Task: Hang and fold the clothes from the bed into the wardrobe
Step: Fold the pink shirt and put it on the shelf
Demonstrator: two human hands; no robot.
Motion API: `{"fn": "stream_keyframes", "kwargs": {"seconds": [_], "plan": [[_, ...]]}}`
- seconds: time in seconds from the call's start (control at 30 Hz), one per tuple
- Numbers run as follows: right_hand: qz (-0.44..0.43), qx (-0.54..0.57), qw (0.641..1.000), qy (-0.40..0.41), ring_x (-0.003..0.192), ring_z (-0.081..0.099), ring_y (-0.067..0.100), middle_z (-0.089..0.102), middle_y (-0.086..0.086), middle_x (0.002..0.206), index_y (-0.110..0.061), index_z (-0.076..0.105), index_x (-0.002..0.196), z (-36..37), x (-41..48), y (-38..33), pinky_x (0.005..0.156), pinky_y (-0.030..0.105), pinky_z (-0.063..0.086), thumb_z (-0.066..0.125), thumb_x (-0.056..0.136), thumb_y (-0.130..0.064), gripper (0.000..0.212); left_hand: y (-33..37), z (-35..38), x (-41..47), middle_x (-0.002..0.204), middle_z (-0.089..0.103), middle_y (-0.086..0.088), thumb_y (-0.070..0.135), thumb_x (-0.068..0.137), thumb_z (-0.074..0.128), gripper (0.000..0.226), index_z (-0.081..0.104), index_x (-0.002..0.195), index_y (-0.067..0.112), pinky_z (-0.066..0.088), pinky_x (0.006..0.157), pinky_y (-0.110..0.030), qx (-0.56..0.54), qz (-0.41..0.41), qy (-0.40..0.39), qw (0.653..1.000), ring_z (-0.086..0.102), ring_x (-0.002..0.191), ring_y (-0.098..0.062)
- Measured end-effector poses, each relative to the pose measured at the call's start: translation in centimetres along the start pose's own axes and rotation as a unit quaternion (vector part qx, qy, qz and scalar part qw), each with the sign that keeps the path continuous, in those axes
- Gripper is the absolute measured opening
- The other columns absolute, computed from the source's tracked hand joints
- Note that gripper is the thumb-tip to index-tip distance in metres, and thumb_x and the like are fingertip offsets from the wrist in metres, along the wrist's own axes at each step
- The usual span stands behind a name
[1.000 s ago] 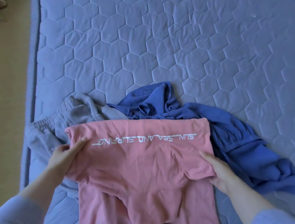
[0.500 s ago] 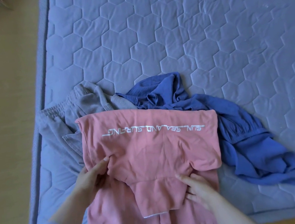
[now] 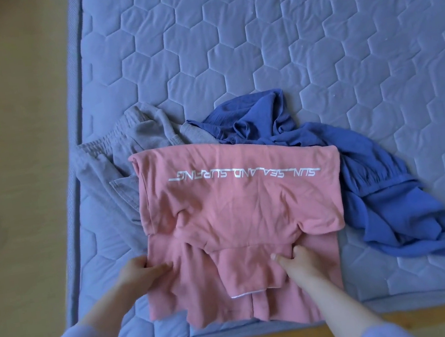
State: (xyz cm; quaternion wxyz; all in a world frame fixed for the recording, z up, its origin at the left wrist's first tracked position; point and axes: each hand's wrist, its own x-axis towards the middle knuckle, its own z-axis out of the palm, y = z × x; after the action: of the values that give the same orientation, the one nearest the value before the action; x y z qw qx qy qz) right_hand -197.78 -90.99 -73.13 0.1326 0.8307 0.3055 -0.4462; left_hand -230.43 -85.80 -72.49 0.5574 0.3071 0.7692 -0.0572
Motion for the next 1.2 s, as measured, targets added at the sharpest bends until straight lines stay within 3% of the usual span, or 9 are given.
{"fn": "stream_keyframes", "kwargs": {"seconds": [0.13,0.23,0.27,0.43,0.5,0.63,0.9,1.07,1.2], "plan": [[0.026,-0.029,0.999,-0.006,0.113,0.061,0.030,0.065,0.012,0.121,-0.011,0.062,0.109,0.7,-0.7,-0.3,0.086,0.033,0.049,0.059,0.086,-0.058,0.052,-2.7,-2.1,-0.7,0.084,0.070,-0.012,0.025,0.091,0.064,0.015,0.070,0.089,0.011,0.044,0.072,-0.037,0.014,0.036,0.106,0.994,0.062,0.083,-0.029],[0.030,-0.046,0.998,0.003,0.115,0.060,0.031,0.064,0.012,0.124,-0.011,0.061,0.110,1.0,-1.0,-0.4,0.086,0.032,0.047,0.056,0.089,-0.057,0.052,-4.4,-3.9,-0.7,0.076,0.068,-0.013,0.029,0.094,0.060,0.026,0.069,0.080,0.008,0.040,0.063,-0.035,0.074,0.044,0.151,0.985,0.060,0.076,-0.031],[0.029,-0.046,0.998,0.010,0.115,0.060,0.031,0.063,0.013,0.124,-0.010,0.061,0.110,1.0,-1.0,-0.5,0.086,0.033,0.047,0.056,0.089,-0.057,0.051,-4.6,-4.1,-0.7,0.075,0.066,-0.012,0.031,0.093,0.063,0.028,0.068,0.081,0.007,0.043,0.064,-0.035,0.059,0.030,0.144,0.987,0.060,0.075,-0.030],[0.025,-0.014,0.999,0.040,0.115,0.058,0.034,0.061,0.017,0.123,-0.006,0.057,0.110,2.3,-2.2,0.2,0.088,0.036,0.048,0.061,0.087,-0.055,0.054,-5.1,-2.9,-1.7,0.089,0.072,-0.010,0.039,0.052,0.081,0.054,0.069,0.094,0.007,0.056,0.081,-0.038,-0.093,-0.040,-0.066,0.993,0.069,0.087,-0.028],[0.016,0.002,0.999,0.041,0.116,0.055,0.035,0.059,0.018,0.123,-0.004,0.056,0.110,2.9,-2.9,0.8,0.089,0.038,0.047,0.064,0.086,-0.050,0.052,-6.1,-2.0,-1.6,0.083,0.073,-0.010,0.035,0.053,0.084,0.048,0.070,0.088,0.006,0.057,0.076,-0.037,-0.082,-0.026,-0.039,0.996,0.069,0.080,-0.027],[-0.015,0.007,0.999,0.047,0.109,0.057,0.033,0.061,0.017,0.115,-0.006,0.057,0.102,3.2,-3.5,1.6,0.086,0.038,0.048,0.067,0.085,-0.041,0.040,-7.7,-1.5,-1.0,0.066,0.062,-0.004,0.035,0.082,0.076,0.026,0.067,0.080,0.010,0.044,0.049,-0.026,-0.042,-0.004,0.023,0.999,0.057,0.058,-0.022],[0.007,-0.018,0.999,0.040,0.113,0.059,0.031,0.063,0.013,0.122,-0.009,0.058,0.117,3.8,-5.1,3.4,0.086,0.032,0.047,0.062,0.089,-0.042,0.043,-9.0,-1.6,-3.3,0.074,0.058,-0.003,0.045,0.082,0.069,0.038,0.050,0.080,0.012,0.039,0.056,-0.032,0.211,0.041,0.126,0.968,0.057,0.067,-0.027],[0.063,-0.024,0.991,0.113,0.120,0.054,0.033,0.057,0.019,0.127,-0.005,0.057,0.124,2.5,-5.9,6.3,0.094,0.034,0.046,0.058,0.091,-0.036,0.045,-7.3,2.4,-5.8,0.053,0.043,0.000,0.030,0.084,0.070,0.042,0.040,0.059,0.013,0.025,0.049,-0.032,0.166,0.138,0.107,0.970,0.042,0.052,-0.019],[0.076,0.032,0.988,0.134,0.126,0.048,0.035,0.052,0.024,0.133,0.002,0.048,0.129,1.0,-4.7,10.2,0.099,0.035,0.041,0.062,0.090,-0.028,0.051,-4.5,7.7,-7.6,0.049,0.038,0.007,0.029,0.083,0.071,0.044,0.039,0.055,0.019,0.028,0.049,-0.028,0.105,0.220,0.054,0.968,0.034,0.049,-0.011]]}}
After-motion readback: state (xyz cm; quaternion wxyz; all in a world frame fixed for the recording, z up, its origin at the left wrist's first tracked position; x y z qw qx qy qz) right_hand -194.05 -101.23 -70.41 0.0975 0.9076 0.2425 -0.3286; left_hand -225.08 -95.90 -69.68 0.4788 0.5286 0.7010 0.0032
